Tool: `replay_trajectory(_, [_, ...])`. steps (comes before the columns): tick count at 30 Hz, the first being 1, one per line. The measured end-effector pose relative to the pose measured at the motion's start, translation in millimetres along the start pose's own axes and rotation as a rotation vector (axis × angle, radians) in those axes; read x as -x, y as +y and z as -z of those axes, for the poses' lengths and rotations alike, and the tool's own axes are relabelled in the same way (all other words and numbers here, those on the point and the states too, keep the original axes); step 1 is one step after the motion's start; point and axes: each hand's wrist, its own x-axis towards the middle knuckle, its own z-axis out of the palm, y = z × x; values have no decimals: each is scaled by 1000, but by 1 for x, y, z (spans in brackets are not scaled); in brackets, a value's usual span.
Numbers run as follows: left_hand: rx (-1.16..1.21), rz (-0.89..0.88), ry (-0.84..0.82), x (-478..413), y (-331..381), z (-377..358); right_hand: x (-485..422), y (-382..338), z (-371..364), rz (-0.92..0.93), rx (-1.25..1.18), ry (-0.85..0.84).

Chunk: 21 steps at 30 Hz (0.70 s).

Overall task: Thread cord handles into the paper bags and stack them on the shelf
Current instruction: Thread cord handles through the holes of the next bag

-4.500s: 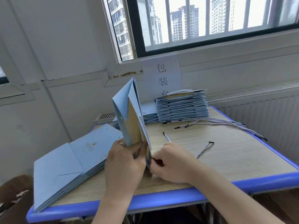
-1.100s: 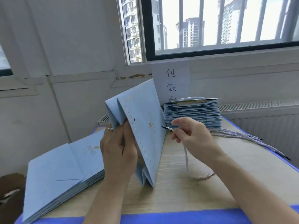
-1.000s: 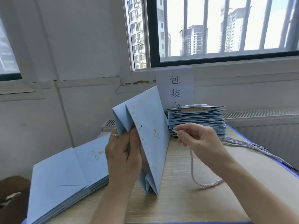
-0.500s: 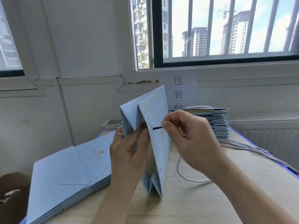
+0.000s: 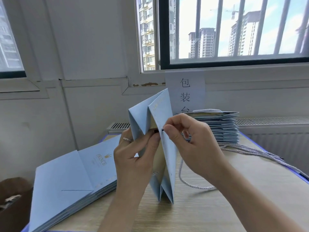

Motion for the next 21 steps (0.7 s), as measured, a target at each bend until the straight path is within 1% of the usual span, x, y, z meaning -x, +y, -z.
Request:
replay_trajectory(3, [75, 43, 35, 0, 4, 0, -2, 2, 3, -9, -14, -53])
replay_trajectory(5, [81, 62, 48, 0, 7, -1, -4, 1, 6, -4, -31, -58])
replay_trajectory(9, [38, -21, 40, -3, 9, -5, -7, 2, 9, 12, -47, -51])
replay_trajectory(15, [-131, -174, 6, -4, 3, -6, -2, 10, 6, -13, -56, -59])
replay_trajectory(17, [-145, -210, -5, -3, 2, -4, 2, 15, 10, -12, -31, -123])
replay_trajectory(18, [-157, -231, -13, -2, 1, -4, 5, 20, 14, -4, 15, -182])
replay_trajectory(19, [-170, -250, -23, -1, 1, -5, 10, 26, 20, 5, 101, -264])
replay_trajectory(21, [-199, -275, -55, 2, -1, -5, 25, 39, 35, 8, 363, -481])
